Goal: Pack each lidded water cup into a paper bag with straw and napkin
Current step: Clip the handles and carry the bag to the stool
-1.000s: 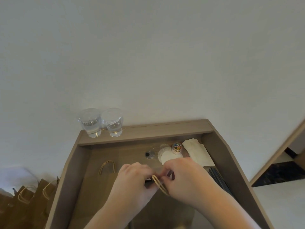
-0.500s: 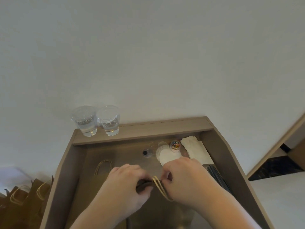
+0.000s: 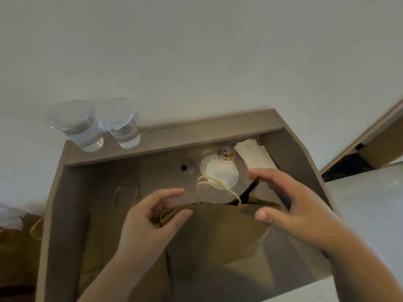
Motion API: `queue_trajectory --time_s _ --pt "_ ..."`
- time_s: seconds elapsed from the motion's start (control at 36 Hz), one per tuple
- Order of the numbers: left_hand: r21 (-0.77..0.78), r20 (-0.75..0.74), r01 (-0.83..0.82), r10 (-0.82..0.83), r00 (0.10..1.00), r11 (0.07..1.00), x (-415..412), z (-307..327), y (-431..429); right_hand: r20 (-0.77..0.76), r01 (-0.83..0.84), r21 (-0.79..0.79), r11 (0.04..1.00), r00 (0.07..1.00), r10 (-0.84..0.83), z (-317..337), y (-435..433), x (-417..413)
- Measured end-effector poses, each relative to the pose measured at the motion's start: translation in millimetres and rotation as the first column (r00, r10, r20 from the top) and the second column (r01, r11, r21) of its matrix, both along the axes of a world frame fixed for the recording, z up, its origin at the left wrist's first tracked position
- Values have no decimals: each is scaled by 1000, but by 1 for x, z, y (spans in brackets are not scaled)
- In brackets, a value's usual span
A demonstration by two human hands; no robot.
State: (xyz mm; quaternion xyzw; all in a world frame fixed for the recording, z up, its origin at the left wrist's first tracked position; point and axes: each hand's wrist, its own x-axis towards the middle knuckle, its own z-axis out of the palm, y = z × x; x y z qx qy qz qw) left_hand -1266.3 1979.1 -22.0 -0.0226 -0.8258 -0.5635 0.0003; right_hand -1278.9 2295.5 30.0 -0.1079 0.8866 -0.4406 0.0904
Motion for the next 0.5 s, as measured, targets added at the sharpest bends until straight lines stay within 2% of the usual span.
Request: queue_trajectory --time_s 0.11,0.22,0.28,0.42,0.5 --pt "135 106 33 -47 993 990 5 -13 7 22 31 -85 996 999 -30 -24 -2 1" --pt "183 202 -41 3 979 982 10 -14 21 71 -29 -107 994 997 37 -35 7 -11" --pt "166 212 -118 81 974 979 12 -10 30 98 -70 -106 992 992 81 -36 14 -25" --pt "217 179 -266 229 957 939 19 4 52 92 -219 -259 941 964 250 -30 29 -55" --pt "247 172 -351 316 933 903 26 11 67 158 -361 -317 877 892 424 -30 43 -66"
